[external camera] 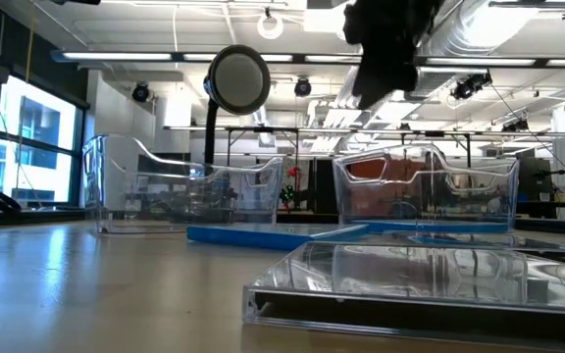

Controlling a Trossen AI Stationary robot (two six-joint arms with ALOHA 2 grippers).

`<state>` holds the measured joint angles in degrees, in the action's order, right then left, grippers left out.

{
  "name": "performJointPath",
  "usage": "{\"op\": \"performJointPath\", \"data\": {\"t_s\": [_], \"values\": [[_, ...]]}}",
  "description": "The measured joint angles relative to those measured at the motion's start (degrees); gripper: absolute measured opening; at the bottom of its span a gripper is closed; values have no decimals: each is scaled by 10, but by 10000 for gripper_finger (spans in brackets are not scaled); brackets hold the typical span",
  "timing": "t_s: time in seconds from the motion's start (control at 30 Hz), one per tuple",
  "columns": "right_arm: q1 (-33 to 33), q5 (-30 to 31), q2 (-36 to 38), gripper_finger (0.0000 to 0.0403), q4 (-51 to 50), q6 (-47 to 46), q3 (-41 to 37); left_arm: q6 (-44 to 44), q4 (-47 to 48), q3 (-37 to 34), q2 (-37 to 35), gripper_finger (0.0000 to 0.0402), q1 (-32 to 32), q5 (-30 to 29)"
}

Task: Pick & place jewel cases by type
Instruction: Put the top blue CD case into the right transparent bin

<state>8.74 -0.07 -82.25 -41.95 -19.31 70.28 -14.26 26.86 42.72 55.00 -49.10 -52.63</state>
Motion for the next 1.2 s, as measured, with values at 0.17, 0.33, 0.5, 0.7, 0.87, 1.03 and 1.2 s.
{"op": "performJointPath", "data": {"t_s": [0.17,0.33,0.5,0.7,0.87,1.03,1.2], "values": [[-82,56,-50,161,95,-37,-6,-25,-10,0,3,108,0,0],[-117,51,-152,161,219,-30,-15,-56,-10,0,15,108,0,13],[-109,66,-222,161,232,-70,-7,-56,-10,0,29,108,0,56],[-105,76,-253,161,226,-104,-7,-56,-8,0,41,108,0,67],[-114,90,-255,161,232,-107,-7,-56,-5,0,42,108,0,73],[-125,105,-255,161,186,-56,27,-56,-1,0,42,108,0,73],[-139,169,-254,161,25,1,121,-56,-1,0,42,108,0,73]]}}
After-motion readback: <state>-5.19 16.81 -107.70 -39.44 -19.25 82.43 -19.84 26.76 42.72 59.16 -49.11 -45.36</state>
